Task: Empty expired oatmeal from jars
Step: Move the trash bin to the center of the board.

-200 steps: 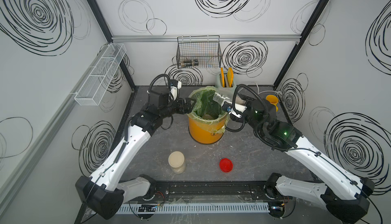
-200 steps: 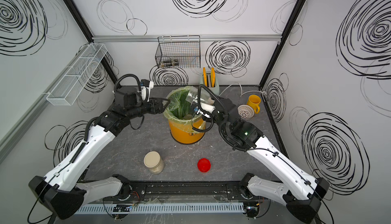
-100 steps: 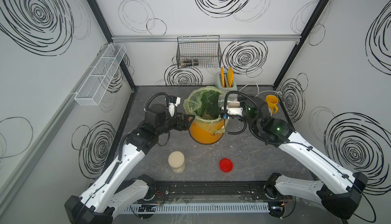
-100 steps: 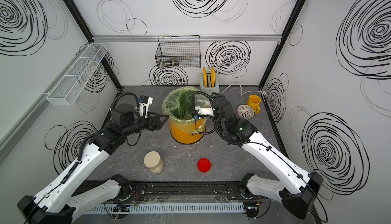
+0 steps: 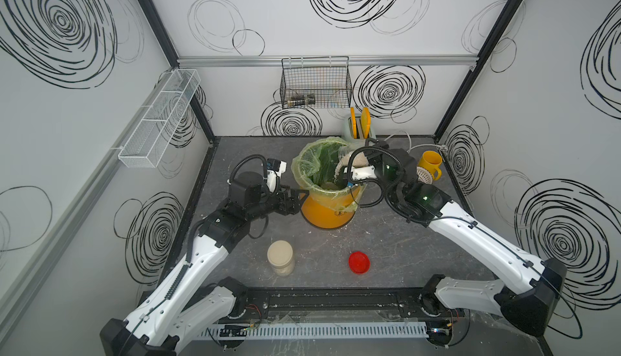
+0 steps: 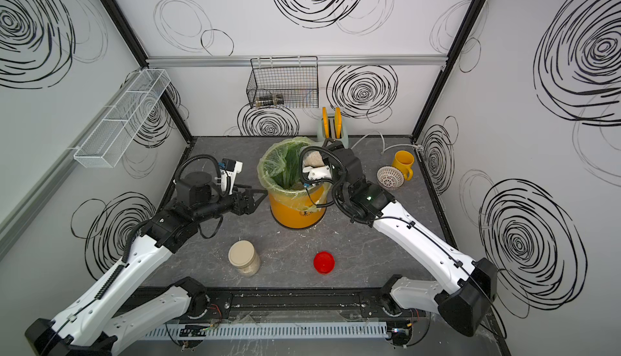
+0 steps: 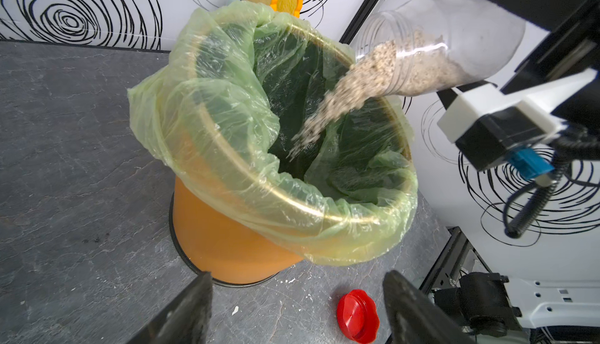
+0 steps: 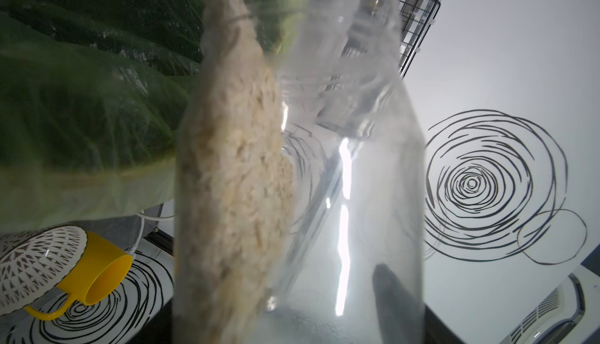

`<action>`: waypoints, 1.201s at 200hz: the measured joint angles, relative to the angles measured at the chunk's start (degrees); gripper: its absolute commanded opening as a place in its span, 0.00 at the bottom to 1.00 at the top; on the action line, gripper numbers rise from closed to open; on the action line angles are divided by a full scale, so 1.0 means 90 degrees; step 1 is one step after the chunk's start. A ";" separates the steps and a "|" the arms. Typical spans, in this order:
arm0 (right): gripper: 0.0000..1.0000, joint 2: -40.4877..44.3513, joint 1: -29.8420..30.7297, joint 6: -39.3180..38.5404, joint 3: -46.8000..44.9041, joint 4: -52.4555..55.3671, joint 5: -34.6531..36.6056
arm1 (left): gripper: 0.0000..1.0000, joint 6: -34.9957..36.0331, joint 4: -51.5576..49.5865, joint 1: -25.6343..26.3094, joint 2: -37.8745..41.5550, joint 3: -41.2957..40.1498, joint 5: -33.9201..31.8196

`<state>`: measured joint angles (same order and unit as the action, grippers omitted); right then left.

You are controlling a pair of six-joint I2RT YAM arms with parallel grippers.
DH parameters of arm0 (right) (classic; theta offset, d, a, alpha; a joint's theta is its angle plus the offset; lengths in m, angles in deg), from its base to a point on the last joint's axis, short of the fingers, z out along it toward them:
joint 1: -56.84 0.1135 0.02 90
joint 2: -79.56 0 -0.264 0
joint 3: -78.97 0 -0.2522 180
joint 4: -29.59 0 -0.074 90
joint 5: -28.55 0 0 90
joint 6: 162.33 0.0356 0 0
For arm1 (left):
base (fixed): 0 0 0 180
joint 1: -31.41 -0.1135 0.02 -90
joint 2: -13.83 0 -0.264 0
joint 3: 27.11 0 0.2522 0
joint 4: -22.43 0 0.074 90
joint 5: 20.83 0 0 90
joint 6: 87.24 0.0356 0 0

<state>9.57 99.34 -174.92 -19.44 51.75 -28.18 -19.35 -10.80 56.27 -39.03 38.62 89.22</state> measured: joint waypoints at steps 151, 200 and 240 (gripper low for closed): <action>0.61 0.0080 -0.0236 -0.0566 -0.0532 -0.0520 -0.0520 | 0.86 -0.0002 0.0253 0.0000 0.0015 -0.0102 0.0107; 0.61 0.0080 -0.0233 -0.0758 -0.0517 -0.0486 -0.0525 | 0.86 -0.0015 0.0418 0.0000 0.0022 -0.0124 0.0199; 0.63 0.0068 -0.0238 -0.1173 -0.0296 -0.0291 -0.0534 | 0.86 -0.0049 0.0590 0.0000 0.0153 -0.0364 0.0277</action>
<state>10.18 97.20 -185.47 -22.11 49.13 -32.98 -19.79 -5.49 56.27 -37.65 35.34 91.72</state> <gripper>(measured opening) 0.752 0.862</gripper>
